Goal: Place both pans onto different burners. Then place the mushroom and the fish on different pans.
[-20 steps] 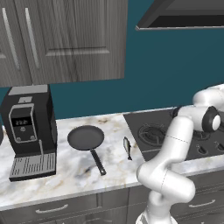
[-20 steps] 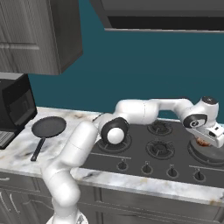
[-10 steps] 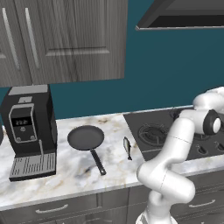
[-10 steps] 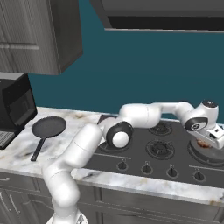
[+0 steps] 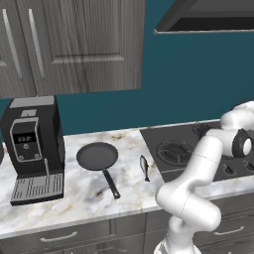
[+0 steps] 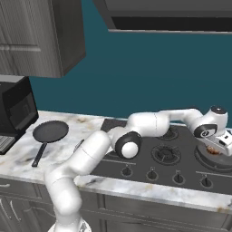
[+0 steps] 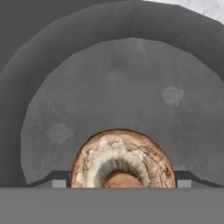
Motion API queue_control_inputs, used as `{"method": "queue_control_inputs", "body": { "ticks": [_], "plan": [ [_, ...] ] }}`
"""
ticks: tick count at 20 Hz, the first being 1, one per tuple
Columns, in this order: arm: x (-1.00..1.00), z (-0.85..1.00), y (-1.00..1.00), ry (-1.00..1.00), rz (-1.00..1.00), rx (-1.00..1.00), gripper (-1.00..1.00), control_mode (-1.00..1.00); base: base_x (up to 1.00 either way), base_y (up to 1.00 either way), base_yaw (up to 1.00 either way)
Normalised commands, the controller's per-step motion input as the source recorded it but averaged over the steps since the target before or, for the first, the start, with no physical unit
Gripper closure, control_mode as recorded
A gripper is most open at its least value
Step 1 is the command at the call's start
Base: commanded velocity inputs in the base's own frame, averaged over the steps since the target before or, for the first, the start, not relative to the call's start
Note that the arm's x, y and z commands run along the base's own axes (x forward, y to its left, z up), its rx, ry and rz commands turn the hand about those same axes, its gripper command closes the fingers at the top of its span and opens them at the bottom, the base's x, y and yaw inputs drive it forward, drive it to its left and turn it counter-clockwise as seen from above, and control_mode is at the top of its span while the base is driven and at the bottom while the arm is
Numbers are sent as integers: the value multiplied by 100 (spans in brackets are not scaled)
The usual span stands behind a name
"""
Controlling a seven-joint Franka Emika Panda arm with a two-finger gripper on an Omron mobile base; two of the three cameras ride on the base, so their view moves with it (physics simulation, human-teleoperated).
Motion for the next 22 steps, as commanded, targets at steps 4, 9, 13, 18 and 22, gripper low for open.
{"method": "queue_control_inputs", "body": {
  "ticks": [4, 9, 13, 18, 22],
  "plan": [
    [2, -3, -3, 2, 0, 0, 100, -100, 0, 0, 0],
    [0, 0, 0, 0, 0, 0, -100, -100, 0, 0, 0],
    [0, 0, 0, 0, 0, 0, -100, -100, 0, 0, 0],
    [0, 0, 0, -1, 0, 0, -100, -100, 0, 0, 0],
    [0, 8, 0, 0, 0, 0, -100, -100, 0, 0, 0]
  ]
}}
